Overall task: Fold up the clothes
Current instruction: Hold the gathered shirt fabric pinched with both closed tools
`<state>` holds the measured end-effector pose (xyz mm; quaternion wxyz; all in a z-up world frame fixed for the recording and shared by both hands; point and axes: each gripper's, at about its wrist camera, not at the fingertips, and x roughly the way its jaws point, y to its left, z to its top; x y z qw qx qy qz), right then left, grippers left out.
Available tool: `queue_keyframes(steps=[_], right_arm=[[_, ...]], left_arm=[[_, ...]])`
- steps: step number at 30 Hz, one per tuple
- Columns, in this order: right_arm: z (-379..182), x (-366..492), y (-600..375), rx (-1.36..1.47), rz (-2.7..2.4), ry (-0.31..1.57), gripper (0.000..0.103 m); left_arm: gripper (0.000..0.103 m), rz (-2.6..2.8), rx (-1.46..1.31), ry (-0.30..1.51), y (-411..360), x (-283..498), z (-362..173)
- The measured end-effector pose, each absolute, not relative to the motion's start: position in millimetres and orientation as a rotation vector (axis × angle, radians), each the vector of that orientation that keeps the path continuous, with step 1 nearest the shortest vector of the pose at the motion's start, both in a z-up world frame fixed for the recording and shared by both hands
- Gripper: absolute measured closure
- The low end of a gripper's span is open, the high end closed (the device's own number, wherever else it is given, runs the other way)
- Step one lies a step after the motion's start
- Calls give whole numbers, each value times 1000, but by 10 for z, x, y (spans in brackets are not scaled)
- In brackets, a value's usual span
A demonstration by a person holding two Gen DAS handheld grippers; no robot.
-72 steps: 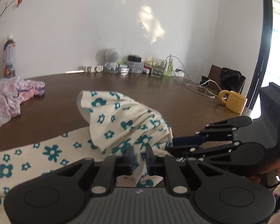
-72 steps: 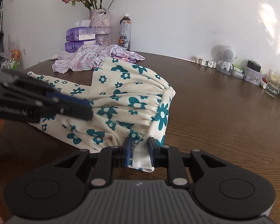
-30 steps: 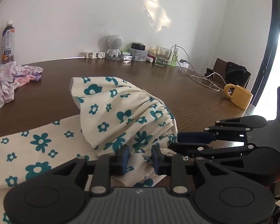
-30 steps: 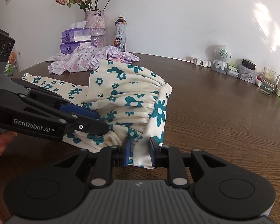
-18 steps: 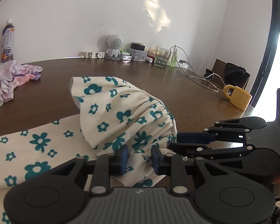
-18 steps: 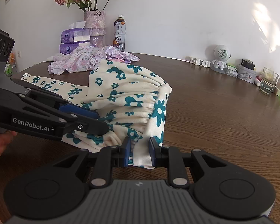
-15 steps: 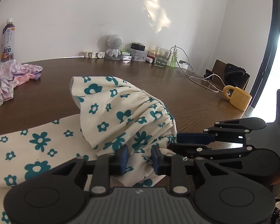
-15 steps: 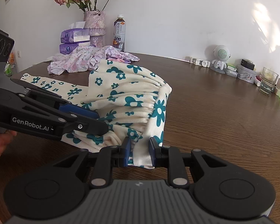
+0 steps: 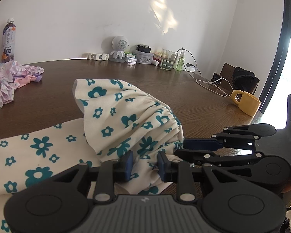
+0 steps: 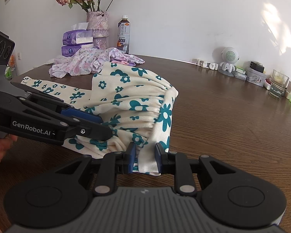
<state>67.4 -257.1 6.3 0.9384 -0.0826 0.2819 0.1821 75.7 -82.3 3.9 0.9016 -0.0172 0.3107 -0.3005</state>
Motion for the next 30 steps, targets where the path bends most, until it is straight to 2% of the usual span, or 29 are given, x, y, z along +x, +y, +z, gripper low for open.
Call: queue_keyframes(steps=[30], right_arm=[[71,676,-2592,-157,376,579,81]], left_arm=[[77,-626,-47,646,-812,774,24]])
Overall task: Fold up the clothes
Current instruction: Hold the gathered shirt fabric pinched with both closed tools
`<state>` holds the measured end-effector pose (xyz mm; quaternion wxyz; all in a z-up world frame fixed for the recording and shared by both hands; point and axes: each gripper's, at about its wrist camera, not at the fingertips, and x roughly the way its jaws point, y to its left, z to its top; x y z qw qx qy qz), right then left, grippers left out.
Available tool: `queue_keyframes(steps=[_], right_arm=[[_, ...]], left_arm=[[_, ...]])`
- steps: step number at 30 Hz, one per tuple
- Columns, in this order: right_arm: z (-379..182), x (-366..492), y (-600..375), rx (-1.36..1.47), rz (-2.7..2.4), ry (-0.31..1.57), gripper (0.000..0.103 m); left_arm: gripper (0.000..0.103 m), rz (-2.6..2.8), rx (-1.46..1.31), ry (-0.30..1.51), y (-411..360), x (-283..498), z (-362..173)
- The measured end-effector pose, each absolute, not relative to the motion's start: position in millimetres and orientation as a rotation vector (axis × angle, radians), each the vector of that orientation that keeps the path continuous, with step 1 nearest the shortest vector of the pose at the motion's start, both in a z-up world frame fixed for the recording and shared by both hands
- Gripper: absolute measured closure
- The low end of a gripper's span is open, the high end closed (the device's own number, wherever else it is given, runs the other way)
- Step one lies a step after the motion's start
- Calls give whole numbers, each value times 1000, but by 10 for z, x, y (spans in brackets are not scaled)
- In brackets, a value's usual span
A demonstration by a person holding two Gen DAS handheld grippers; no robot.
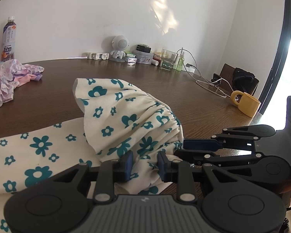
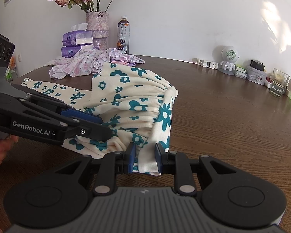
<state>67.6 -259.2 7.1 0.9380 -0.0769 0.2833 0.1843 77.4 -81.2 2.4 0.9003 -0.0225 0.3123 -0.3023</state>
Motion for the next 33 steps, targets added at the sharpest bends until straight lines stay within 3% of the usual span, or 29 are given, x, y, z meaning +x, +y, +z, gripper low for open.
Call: queue_keyframes(steps=[33], right_arm=[[72,690,-2615,-148,381,581,81]], left_arm=[[77,-630,-67,648,-782,779,19]])
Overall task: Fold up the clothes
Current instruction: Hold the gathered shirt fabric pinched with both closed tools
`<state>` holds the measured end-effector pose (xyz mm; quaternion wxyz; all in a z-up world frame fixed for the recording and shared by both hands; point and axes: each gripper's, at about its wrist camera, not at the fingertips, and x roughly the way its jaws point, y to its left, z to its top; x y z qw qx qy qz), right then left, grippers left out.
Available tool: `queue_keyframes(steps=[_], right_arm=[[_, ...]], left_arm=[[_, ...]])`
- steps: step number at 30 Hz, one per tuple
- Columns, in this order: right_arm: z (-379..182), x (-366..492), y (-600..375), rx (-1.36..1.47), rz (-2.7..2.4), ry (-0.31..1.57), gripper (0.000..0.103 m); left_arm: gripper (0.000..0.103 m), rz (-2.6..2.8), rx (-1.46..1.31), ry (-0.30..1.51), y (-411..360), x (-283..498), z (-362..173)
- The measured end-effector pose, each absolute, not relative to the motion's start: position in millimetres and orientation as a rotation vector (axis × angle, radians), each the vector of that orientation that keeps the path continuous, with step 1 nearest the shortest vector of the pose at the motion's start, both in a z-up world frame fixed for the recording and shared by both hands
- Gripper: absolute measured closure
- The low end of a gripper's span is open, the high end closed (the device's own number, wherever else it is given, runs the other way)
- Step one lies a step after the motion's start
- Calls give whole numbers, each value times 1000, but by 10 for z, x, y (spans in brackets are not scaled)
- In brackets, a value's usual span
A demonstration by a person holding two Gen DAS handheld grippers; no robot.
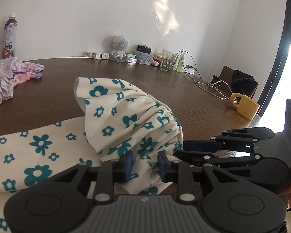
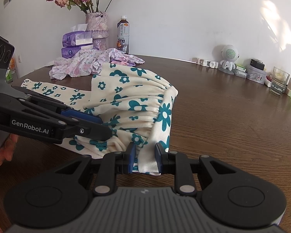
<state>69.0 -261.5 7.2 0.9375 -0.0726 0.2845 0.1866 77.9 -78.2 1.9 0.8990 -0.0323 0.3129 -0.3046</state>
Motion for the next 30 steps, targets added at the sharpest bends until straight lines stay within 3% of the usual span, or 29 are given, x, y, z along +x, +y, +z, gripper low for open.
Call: queue_keyframes(steps=[30], right_arm=[[70,690,-2618,-132,379,582,81]], left_arm=[[77,-623,-88,651,-770,785,10]])
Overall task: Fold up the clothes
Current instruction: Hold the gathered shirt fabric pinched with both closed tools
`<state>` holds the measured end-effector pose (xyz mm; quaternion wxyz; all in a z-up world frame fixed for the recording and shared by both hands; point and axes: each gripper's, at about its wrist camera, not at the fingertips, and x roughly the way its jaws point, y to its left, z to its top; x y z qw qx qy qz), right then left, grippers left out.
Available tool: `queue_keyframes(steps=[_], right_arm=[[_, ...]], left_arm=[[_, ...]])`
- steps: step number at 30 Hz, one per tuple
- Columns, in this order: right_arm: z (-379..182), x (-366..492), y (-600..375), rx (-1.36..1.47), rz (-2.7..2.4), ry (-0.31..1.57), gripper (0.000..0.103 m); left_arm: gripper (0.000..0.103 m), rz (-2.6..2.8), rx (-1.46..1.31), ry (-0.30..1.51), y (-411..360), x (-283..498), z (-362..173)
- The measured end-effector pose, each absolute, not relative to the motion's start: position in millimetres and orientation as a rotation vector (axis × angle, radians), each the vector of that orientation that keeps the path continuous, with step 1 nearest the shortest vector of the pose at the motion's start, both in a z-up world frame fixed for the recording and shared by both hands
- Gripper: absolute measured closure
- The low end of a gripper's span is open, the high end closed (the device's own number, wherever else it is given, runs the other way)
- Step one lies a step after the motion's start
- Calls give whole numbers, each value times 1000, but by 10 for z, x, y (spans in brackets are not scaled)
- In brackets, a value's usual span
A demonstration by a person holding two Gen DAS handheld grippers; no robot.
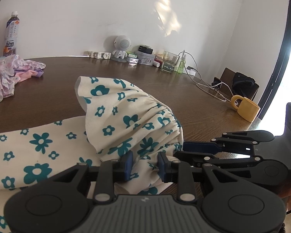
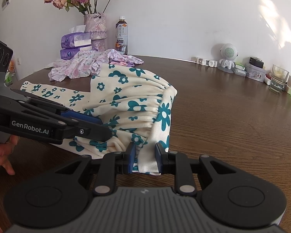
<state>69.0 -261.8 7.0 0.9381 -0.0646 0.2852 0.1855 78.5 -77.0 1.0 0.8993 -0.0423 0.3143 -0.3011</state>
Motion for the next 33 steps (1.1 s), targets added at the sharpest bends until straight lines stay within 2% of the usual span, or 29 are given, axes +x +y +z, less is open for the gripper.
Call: queue_keyframes(steps=[33], right_arm=[[72,679,-2603,-141,375,581,80]], left_arm=[[76,-619,-70,647,-797,768,14]])
